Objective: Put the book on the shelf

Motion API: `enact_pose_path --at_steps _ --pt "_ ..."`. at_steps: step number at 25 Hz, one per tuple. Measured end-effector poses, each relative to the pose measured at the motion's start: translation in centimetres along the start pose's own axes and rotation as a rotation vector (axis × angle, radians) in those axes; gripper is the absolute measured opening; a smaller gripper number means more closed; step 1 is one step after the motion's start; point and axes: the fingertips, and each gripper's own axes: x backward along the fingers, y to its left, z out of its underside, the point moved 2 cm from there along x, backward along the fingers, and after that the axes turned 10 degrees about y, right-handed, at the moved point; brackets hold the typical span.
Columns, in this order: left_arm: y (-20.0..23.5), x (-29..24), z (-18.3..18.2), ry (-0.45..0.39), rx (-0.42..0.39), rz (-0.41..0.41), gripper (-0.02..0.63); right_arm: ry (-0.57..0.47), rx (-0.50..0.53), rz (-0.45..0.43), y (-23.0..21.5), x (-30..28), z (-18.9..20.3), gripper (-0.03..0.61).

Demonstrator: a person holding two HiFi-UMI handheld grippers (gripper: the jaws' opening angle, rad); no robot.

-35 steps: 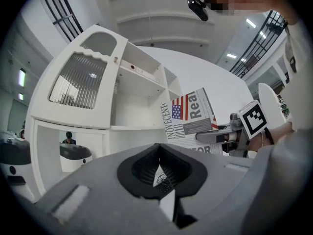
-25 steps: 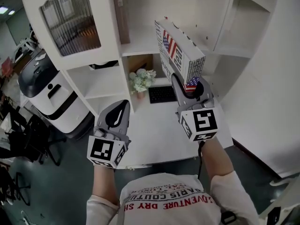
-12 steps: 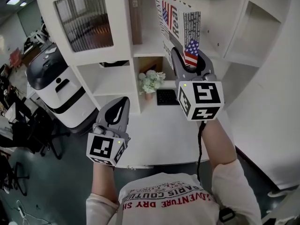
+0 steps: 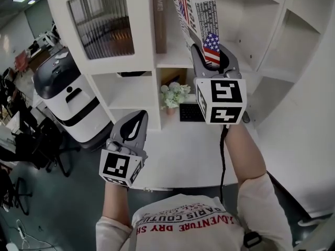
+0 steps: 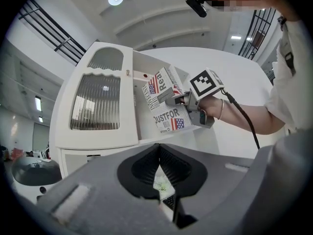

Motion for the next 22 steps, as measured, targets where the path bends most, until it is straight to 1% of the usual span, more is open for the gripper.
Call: enact_pose_path --at_steps 5,10,14,17,22 --pt "1.2 -0.5 0.3 0.007 -0.006 -0.014 0.005 0.035 -0.017 0.037 -0.5 -3.8 1.4 0.155" --pt "1.8 -1.1 1.4 0.030 -0.001 -0.016 0.005 0.056 -0.020 0.069 -1.6 -7.4 2.7 0.156" --pt "3.1 -2.4 1.6 0.031 0.008 -0.022 0.005 0.082 0.016 0.054 -0.9 -10.5 2.5 0.156" --pt "3.5 -3.4 1.7 0.032 0.006 -0.025 0.005 0.092 0.048 0.061 -0.4 -12.4 2.6 0.156" --pt "3.8 -4.9 2.4 0.044 0.020 -0.025 0.005 0.113 0.065 0.066 -0.7 -15.2 3.2 0.156"
